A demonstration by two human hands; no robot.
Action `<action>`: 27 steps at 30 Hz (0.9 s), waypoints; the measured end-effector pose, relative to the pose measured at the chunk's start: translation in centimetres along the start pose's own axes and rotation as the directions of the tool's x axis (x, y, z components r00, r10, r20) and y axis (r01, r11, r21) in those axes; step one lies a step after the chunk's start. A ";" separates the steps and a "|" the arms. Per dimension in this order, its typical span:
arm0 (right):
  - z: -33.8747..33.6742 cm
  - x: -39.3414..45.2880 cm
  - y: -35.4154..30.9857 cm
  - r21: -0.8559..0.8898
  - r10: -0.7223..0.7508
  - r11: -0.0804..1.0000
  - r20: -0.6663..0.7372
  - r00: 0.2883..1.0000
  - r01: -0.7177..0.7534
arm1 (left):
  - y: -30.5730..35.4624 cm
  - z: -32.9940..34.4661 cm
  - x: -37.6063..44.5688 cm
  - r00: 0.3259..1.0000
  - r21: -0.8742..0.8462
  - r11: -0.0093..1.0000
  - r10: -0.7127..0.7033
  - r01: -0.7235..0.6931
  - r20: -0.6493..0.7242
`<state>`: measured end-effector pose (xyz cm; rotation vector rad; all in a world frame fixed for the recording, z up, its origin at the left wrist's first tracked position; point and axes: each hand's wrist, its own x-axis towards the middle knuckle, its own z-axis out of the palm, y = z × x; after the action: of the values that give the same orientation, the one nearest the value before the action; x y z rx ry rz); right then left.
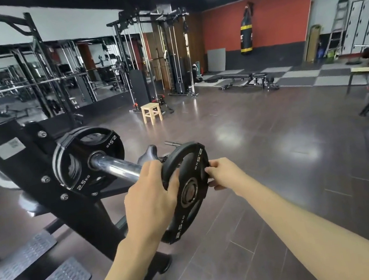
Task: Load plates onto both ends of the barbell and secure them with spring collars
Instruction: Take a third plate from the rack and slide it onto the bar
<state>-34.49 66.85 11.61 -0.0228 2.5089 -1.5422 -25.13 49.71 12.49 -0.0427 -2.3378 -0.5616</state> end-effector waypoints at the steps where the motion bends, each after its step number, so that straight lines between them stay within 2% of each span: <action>1: 0.2 0.2 -0.9 0.003 0.017 1.000 0.015 1.000 -0.017 | -0.6 0.0 0.4 1.000 -0.007 1.000 -0.016 0.016 -0.008; 3: 0.4 0.8 -2.8 0.092 0.057 0.994 0.081 0.995 -0.065 | -1.9 -0.1 1.2 0.999 -0.017 0.999 -0.043 0.043 -0.011; 4: 0.5 1.2 -3.7 0.194 0.089 0.975 0.122 0.989 -0.111 | -2.6 -0.1 1.5 0.999 -0.012 0.999 -0.052 0.052 -0.013; 6: 1.0 1.8 -5.2 0.401 0.164 0.884 0.218 0.962 -0.241 | -3.9 0.0 1.7 0.997 0.010 0.998 -0.064 0.065 -0.030; 8: 1.5 2.4 -5.7 0.525 0.154 0.795 0.310 0.938 -0.304 | -5.3 0.1 2.0 0.996 0.024 0.996 -0.082 0.084 -0.046; 10: 2.7 3.9 -6.8 0.522 0.101 0.798 0.376 0.921 -0.301 | -7.2 -0.1 3.0 0.992 0.021 0.993 -0.112 0.114 -0.052; 14: 5.5 6.4 -9.6 0.405 0.058 0.876 0.452 0.890 -0.263 | -10.8 -0.1 4.7 0.989 0.082 0.988 -0.124 0.130 -0.080; 18: 8.2 9.2 -11.0 0.464 0.041 0.848 0.425 0.904 -0.257 | -14.6 0.1 7.0 0.991 0.096 0.990 -0.090 0.100 -0.100; 21: 10.9 11.3 -12.2 0.521 0.039 0.810 0.409 0.912 -0.268 | -17.8 0.0 8.9 0.990 0.184 0.981 -0.042 0.067 -0.136; 27: 15.2 15.5 -15.1 0.561 0.057 0.776 0.392 0.918 -0.288 | -22.5 -0.5 13.0 0.978 0.224 0.957 -0.157 0.185 -0.137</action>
<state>-48.37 44.73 15.83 0.0267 1.5975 -1.9809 -38.58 27.46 12.76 0.2990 -2.2886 -0.3542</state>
